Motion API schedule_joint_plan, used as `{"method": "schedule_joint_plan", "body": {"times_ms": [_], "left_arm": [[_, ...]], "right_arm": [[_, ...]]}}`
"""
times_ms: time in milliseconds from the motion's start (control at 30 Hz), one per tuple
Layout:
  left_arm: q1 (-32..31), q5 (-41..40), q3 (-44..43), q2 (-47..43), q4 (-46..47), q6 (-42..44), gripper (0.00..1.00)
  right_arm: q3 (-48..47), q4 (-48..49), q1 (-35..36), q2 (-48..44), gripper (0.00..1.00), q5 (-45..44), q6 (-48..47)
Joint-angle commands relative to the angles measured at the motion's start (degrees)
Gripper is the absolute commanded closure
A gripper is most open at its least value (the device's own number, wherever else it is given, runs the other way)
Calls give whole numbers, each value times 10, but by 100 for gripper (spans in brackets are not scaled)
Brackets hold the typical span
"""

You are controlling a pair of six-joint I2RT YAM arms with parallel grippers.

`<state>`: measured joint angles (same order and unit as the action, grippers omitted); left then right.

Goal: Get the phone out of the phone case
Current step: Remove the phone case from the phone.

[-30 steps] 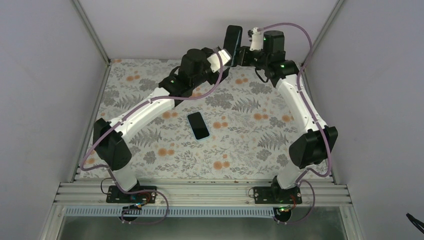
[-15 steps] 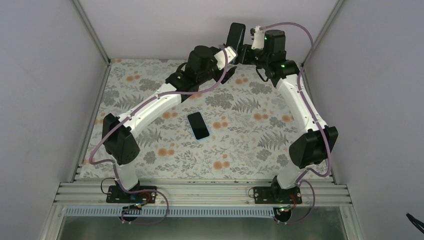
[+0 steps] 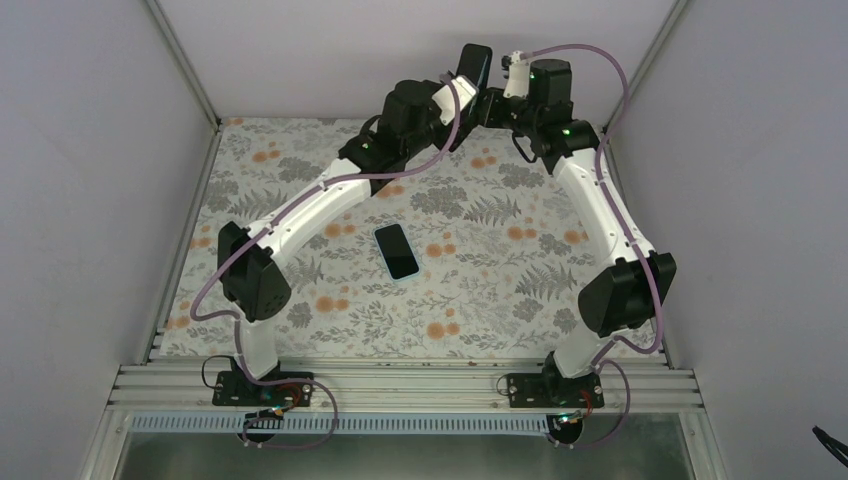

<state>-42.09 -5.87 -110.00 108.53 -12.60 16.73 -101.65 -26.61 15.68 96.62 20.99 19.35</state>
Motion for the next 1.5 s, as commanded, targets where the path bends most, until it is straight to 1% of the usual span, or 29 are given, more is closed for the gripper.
{"method": "schedule_joint_plan", "body": {"times_ms": [0,100,167,333,433,500,567,667,767,867,967,1000,1133,1167,1200,1333,1467], "left_arm": [[-7,-19,-24,17,-16,-10,20],[-9,-33,-25,22,-15,-10,22],[-13,-57,-27,26,-11,-9,25],[-46,-198,-9,29,33,22,43],[-65,-319,-5,46,82,56,60],[-71,-370,-5,56,112,79,63],[-71,-387,-6,63,122,86,63],[-72,-394,3,67,135,87,59],[-75,-380,4,73,133,78,56],[-77,-373,-8,87,123,70,52],[-77,-373,-31,100,116,67,51],[-77,-369,-36,101,113,64,53],[-77,-341,-58,106,89,47,87],[-77,-327,-61,105,81,44,93],[-77,-318,-63,105,77,43,97],[-76,-282,-53,90,71,44,98],[-70,-235,-9,47,67,45,98]], "right_arm": [[-24,42,2,-25,97,9,6],[-23,42,2,-27,97,6,4],[-24,41,2,-28,97,4,5],[-21,41,2,-30,97,3,15],[-22,40,1,-31,97,3,22],[-22,40,2,-34,97,4,26],[-19,39,1,-39,97,9,27],[-15,39,2,-44,97,27,28],[-12,41,1,-47,97,71,35],[-9,46,3,-49,97,110,41],[2,49,3,-57,97,116,41],[8,50,3,-60,97,117,41],[18,53,3,-67,97,114,39],[18,52,3,-68,97,110,37],[17,51,3,-68,97,103,35],[19,38,-4,-64,97,36,21],[12,16,-25,-54,97,-34,-2]]}}
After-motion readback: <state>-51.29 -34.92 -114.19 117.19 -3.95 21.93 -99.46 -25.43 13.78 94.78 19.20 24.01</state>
